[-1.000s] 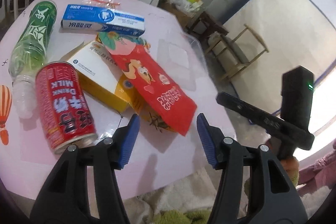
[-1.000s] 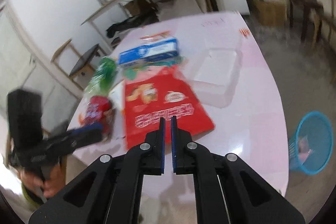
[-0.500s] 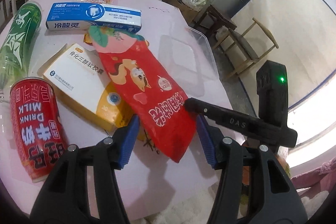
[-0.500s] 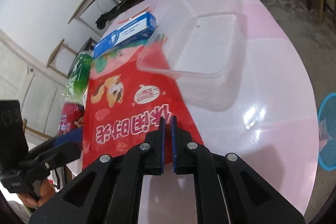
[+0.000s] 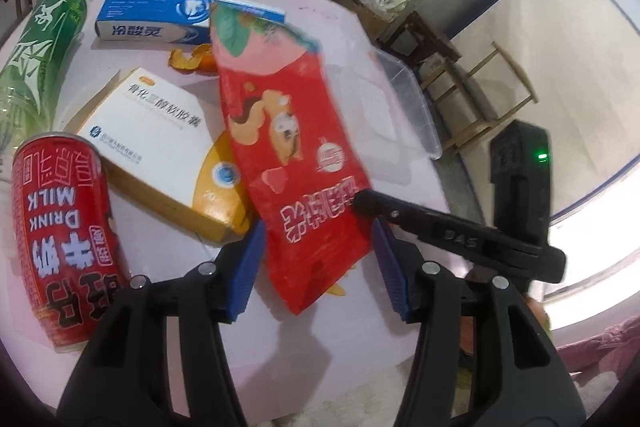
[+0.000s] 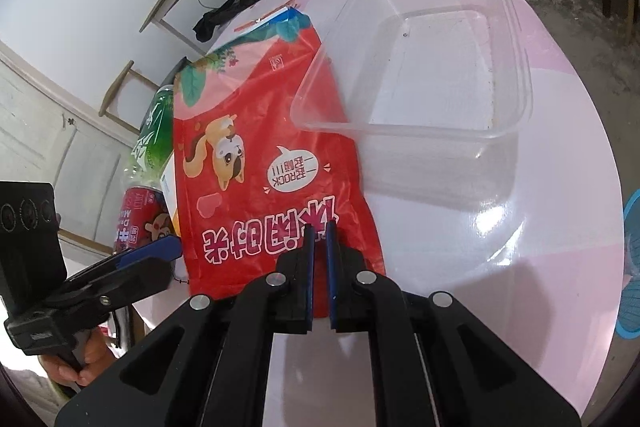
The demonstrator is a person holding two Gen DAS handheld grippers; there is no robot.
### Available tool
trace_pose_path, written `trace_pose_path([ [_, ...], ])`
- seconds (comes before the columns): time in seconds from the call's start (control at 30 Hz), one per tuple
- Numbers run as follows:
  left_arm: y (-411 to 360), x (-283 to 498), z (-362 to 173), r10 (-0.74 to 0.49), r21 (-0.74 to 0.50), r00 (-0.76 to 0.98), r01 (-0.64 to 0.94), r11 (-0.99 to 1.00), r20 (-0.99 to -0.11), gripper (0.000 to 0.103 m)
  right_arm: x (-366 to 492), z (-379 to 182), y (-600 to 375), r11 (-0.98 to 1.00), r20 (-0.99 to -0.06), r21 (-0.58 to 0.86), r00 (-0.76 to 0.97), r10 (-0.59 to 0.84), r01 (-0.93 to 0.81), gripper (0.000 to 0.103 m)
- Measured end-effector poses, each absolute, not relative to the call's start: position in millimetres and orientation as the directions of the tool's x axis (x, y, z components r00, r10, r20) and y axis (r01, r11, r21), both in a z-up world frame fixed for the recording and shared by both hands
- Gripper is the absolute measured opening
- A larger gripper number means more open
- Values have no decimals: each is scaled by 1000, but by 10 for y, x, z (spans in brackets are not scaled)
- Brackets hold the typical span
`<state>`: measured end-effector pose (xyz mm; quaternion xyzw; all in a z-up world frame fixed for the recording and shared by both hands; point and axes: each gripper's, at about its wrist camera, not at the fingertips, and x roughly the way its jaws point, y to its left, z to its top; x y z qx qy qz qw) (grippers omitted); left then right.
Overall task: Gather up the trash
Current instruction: 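Grasp the red snack bag with the left gripper while the right gripper releases it, then grasp the clear plastic tray rim with the right gripper while the left holds the bag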
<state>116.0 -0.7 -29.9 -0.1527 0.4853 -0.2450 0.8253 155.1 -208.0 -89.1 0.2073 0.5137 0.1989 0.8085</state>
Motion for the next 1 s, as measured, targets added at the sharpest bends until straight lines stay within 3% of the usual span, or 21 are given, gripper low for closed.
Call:
trace_pose_path([
  [0.17, 102, 1138, -231, -666, -605, 397, 285, 744, -632, 43, 1546, -891, -2047, 831, -746, 541, 382, 546, -130, 6],
  [0.3, 48, 1182, -266, -684, -629, 365, 275, 727, -631, 17, 1520, -910, -2031, 810, -734, 571, 359, 577, -133, 6],
  [0.43, -28, 1186, -298, -642, -581, 358, 275, 766, -677, 2, 1481, -897, -2027, 818, -743, 561, 358, 565, -126, 6],
  [0.7, -47, 1111, -219, -611, -520, 401, 320, 792, -683, 0, 1317, -650, -2213, 832, -732, 548, 433, 526, -84, 6],
  [0.73, -35, 1108, -194, -613, -518, 407, 328, 790, -677, 0, 1270, -577, -2287, 825, -716, 559, 454, 531, -83, 11],
  [0.83, -8, 1059, -109, -624, -515, 427, 352, 781, -654, 0, 1173, -357, -2579, 822, -674, 567, 542, 502, -57, 50],
  [1.0, 23, 980, 47, -662, -540, 437, 383, 749, -609, 0, 1350, -240, -3013, 831, -688, 551, 603, 405, 70, 53],
])
